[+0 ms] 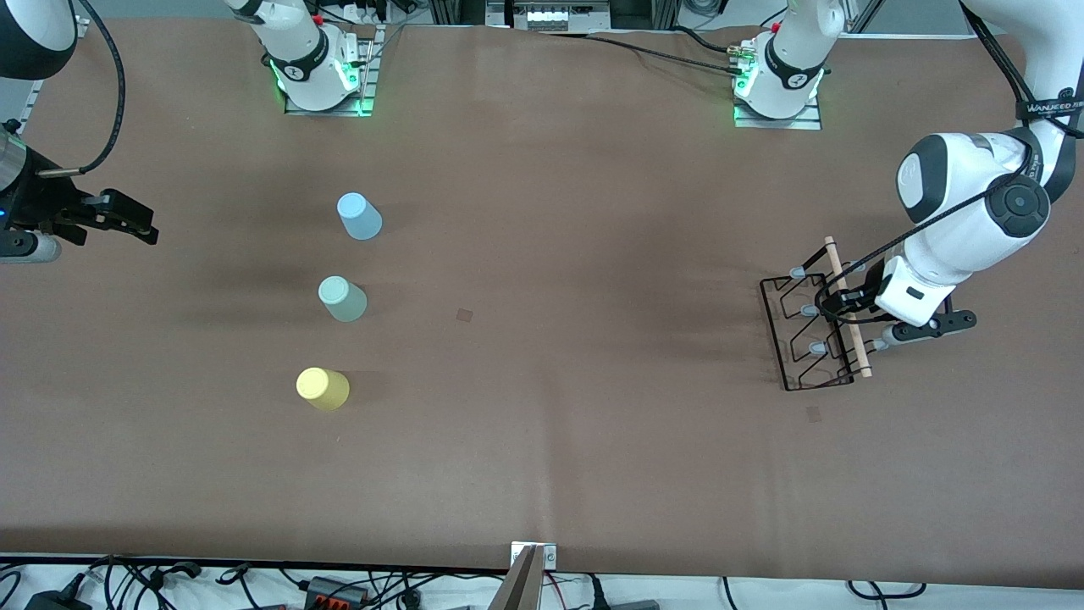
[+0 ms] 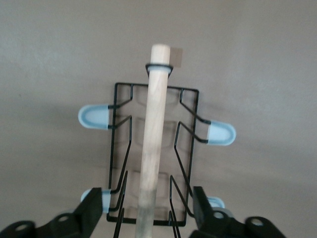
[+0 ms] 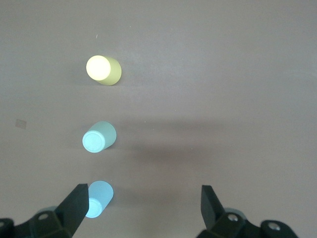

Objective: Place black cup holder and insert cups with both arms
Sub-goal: 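Lower the left gripper and grasp the rack's wooden handle, then carry the rack toward the cups while the right gripper reaches the teal cup, then set the rack down with the left gripper while the right gripper grasps the teal cup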

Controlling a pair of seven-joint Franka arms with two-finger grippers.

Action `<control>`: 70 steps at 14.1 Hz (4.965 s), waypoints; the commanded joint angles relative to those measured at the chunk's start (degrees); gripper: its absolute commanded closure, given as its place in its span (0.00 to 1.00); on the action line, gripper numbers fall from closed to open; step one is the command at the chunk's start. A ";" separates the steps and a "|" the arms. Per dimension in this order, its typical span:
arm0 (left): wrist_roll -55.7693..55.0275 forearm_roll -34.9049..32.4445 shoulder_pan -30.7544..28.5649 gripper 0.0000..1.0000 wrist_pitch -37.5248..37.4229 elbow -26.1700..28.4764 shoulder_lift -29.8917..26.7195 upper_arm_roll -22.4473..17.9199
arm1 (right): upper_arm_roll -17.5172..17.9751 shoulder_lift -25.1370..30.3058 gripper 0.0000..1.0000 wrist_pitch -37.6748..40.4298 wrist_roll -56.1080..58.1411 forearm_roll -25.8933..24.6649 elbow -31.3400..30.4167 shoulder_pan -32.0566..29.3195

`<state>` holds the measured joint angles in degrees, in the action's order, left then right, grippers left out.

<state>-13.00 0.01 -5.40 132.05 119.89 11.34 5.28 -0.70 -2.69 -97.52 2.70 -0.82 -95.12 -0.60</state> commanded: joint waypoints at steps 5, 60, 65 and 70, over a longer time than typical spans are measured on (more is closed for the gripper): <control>-0.01 0.78 -0.14 0.56 -1.36 0.61 -0.71 0.08 | -0.35 0.41 0.00 -0.74 -0.06 0.29 -0.68 0.43; -32.80 -4.76 28.43 0.00 -19.72 -50.64 24.36 8.70 | 0.09 -29.56 0.47 -11.39 -18.87 6.53 -6.92 12.82; -30.86 -4.93 17.99 0.00 -30.78 -50.37 16.54 8.25 | 0.00 -29.04 0.80 -3.85 -18.43 6.97 1.58 12.55; -27.62 -11.60 12.69 0.00 -42.65 -50.37 10.55 8.17 | 1.32 -29.04 0.80 6.36 -18.16 14.77 16.44 15.09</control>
<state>-41.96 -8.09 6.84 92.15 67.40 24.72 13.07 0.01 -31.21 -94.39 -15.57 10.38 -83.60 12.90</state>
